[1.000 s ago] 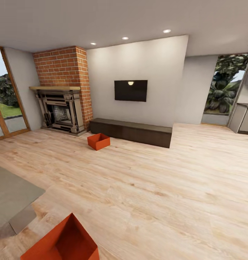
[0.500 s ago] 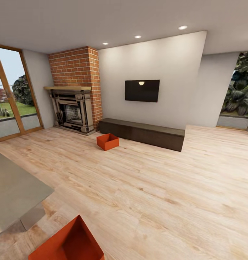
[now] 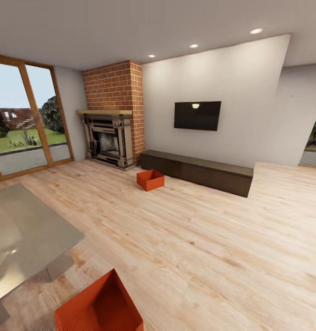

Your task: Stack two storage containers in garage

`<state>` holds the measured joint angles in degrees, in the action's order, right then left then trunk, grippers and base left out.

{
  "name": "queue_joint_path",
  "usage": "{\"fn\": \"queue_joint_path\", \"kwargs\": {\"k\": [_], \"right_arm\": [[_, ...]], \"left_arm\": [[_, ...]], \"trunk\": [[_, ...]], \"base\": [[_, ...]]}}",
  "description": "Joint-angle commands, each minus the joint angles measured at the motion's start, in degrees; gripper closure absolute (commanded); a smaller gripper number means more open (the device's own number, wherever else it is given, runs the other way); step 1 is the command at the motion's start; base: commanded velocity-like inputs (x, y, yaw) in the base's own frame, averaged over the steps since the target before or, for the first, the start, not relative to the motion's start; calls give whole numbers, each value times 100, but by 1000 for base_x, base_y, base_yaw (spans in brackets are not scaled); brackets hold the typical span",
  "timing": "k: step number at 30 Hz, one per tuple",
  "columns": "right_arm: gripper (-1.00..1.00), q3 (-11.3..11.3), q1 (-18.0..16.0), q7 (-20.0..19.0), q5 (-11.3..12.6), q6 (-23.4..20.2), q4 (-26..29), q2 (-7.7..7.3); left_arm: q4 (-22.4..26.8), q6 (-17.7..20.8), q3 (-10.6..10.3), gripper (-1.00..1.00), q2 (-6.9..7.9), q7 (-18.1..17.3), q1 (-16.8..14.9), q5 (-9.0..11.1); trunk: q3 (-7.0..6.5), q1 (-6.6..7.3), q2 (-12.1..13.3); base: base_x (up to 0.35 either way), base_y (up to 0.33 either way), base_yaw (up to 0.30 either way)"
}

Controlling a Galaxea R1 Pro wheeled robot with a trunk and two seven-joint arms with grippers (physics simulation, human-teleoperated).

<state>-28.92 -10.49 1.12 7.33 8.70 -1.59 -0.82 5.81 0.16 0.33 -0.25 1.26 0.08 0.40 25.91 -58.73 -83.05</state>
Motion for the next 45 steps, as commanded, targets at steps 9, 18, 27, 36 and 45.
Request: {"fn": "queue_joint_path", "kwargs": {"k": [9, 18, 27, 36, 45], "right_arm": [[-100, -51, -6, 2, 58, 35, -17, 3], [-100, -52, -6, 2, 58, 35, -17, 3], [-100, -52, -6, 2, 58, 31, -17, 3], [-100, -52, -6, 2, 58, 27, -17, 3], [-100, -51, -6, 2, 58, 30, -17, 3]], "left_arm": [[8, 2, 2, -100, -3, 9, 1, 4], [8, 2, 2, -100, -2, 12, 1, 4], [8, 2, 2, -100, -2, 9, 1, 4], [8, 2, 2, -100, -2, 9, 1, 4], [8, 2, 2, -100, -2, 13, 1, 4]], "trunk": [[5, 0, -3], [5, 0, -3], [5, 0, -3], [5, 0, -3], [5, 0, -3]], "base": [[0, 0, 272], [0, 0, 272], [0, -95, 244], [0, -243, 11], [0, -59, 70]]}}
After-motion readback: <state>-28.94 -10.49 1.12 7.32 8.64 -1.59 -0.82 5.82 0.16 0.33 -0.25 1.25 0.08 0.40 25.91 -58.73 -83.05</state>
